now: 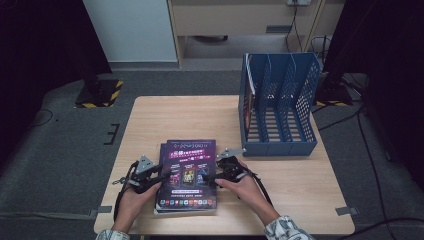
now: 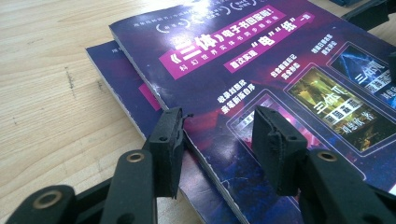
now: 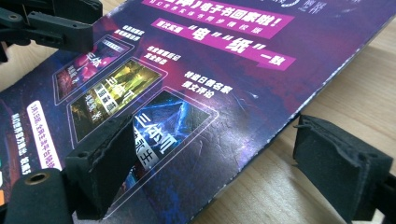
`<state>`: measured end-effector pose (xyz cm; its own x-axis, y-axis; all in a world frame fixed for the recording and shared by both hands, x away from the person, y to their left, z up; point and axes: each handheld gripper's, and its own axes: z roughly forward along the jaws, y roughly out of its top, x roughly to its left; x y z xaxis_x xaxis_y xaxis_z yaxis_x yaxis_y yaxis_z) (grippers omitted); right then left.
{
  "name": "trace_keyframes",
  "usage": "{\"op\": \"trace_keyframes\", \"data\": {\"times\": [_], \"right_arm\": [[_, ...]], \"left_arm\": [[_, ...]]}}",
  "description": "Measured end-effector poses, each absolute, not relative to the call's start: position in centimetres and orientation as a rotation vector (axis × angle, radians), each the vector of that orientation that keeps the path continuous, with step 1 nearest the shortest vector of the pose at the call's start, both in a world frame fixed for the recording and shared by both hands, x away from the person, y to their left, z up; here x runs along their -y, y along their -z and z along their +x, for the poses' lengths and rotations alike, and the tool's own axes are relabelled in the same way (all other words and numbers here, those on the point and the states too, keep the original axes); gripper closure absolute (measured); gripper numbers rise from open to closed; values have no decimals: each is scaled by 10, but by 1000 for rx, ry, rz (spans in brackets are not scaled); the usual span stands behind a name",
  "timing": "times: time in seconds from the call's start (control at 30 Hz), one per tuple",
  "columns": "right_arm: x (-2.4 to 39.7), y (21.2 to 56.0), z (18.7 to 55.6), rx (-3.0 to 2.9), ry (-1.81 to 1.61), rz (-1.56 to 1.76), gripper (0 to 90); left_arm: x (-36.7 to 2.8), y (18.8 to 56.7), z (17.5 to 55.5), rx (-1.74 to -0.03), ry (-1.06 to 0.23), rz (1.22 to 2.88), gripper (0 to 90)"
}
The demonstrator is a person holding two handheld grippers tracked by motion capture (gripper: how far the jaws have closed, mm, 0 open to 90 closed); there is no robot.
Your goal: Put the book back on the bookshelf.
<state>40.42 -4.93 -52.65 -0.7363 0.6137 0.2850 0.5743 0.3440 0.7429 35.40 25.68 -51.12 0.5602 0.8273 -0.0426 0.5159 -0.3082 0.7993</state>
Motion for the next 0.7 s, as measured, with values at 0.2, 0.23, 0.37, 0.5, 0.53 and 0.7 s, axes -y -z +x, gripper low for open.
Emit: {"op": "trace_keyframes", "data": {"times": [0.2, 0.23, 0.37, 0.5, 0.53, 0.7], "right_arm": [[50, 531, 409, -2558, -1420, 1154, 121], [50, 532, 410, -2560, -1425, 1148, 120], [48, 534, 411, -2568, -1447, 1136, 119], [46, 533, 410, -2566, -1449, 1129, 120], [46, 533, 410, -2566, -1444, 1132, 124], [46, 522, 407, -2509, -1427, 1112, 210]], "left_arm": [[-257, 511, 354, -1079, -489, 1983, 533], [-257, 511, 354, -1079, -487, 1983, 533], [-257, 512, 354, -1080, -486, 1980, 533], [-257, 511, 354, -1081, -487, 1982, 533], [-257, 511, 354, -1081, -487, 1983, 533], [-257, 511, 353, -1086, -485, 1983, 532]]}}
